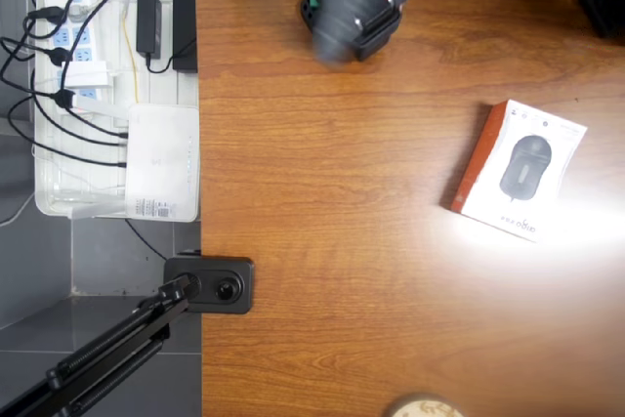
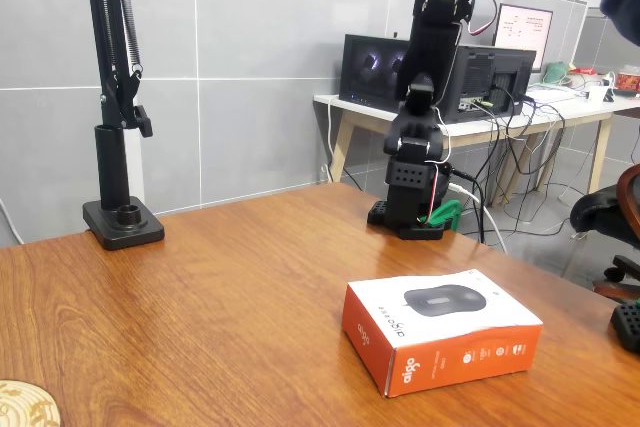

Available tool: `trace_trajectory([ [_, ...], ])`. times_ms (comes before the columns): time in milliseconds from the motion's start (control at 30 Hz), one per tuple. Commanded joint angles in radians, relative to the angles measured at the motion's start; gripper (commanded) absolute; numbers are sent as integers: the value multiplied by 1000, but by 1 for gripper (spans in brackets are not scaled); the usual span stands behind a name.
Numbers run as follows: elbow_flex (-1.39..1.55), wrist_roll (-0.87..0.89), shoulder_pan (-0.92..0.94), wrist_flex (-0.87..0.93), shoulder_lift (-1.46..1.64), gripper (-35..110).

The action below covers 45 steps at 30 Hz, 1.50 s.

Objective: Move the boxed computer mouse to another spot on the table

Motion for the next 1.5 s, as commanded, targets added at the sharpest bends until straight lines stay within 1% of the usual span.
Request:
trace_trajectory([
  [0,-54,-110,-3,123,-127,107],
  [100,-150,-137,-21,172,-318,107],
  [200,-328,-195,-61,236,-552,107],
  [267,-468,-285,-83,357,-687,107],
  [333,-594,-420,-101,561,-796,107],
  [367,-635,-491,-109,623,-844,107],
  [600,-650,-747,-183,824,-976,107],
  [733,-643,-825,-207,930,-1031,107],
  [800,-600,-871,-219,943,-1046,107],
  [933,-514,-908,-238,894,-1104,107],
  [1067,-506,-948,-261,891,-1201,107],
  [1467,-305,-965,-293,765,-1253,107],
])
